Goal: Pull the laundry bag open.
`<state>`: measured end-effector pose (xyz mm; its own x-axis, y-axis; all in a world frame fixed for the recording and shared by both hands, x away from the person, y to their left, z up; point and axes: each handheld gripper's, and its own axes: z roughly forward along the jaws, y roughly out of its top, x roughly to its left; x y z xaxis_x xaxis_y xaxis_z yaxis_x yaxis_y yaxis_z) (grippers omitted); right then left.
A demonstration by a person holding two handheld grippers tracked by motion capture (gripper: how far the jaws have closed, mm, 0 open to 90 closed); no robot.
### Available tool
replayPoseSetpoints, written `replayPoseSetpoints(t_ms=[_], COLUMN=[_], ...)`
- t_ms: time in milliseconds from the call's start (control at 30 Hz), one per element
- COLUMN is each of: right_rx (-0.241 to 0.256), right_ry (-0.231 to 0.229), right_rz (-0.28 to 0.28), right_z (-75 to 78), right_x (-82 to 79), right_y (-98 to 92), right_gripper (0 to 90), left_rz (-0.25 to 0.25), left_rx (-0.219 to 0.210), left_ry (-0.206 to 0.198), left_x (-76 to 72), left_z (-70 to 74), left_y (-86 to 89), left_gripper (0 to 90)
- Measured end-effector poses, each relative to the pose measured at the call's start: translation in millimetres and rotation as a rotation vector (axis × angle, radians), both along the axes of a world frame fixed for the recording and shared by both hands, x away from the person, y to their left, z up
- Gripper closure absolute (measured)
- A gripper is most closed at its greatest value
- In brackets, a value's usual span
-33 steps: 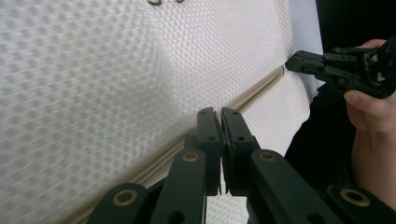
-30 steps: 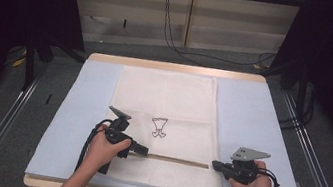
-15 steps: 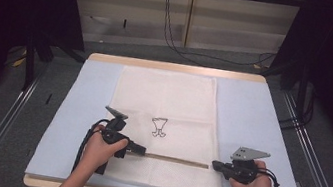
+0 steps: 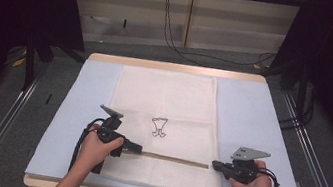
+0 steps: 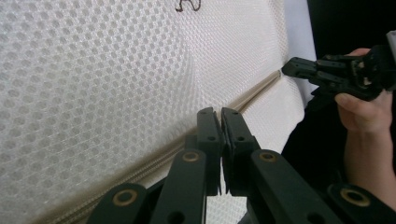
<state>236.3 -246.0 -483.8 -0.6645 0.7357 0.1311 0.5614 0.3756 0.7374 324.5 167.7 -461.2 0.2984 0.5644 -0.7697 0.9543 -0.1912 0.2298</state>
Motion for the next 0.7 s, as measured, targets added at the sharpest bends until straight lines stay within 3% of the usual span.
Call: replayPoseSetpoints(t_ms=[300,500,700], right_rx=[0.004,0.004,0.004], right_ry=[0.002,0.003,0.006], right_rz=[-0.003,-0.003,-0.004], right_z=[-0.2,-0.2,0.1], right_x=[-0.4,-0.3,0.4], right_y=[-0.2,-0.3,0.0], right_gripper=[90.0,90.0,90.0], left_rz=[-0.002,0.023,0.013], left_rx=[0.028,0.023,0.013], left_ry=[-0.018,-0.014,-0.015], left_x=[0.0,-0.8,-2.5], left_z=[1.7,1.7,2.9], left_y=[2.1,10.1,12.2], left_gripper=[87.4,87.3,87.4])
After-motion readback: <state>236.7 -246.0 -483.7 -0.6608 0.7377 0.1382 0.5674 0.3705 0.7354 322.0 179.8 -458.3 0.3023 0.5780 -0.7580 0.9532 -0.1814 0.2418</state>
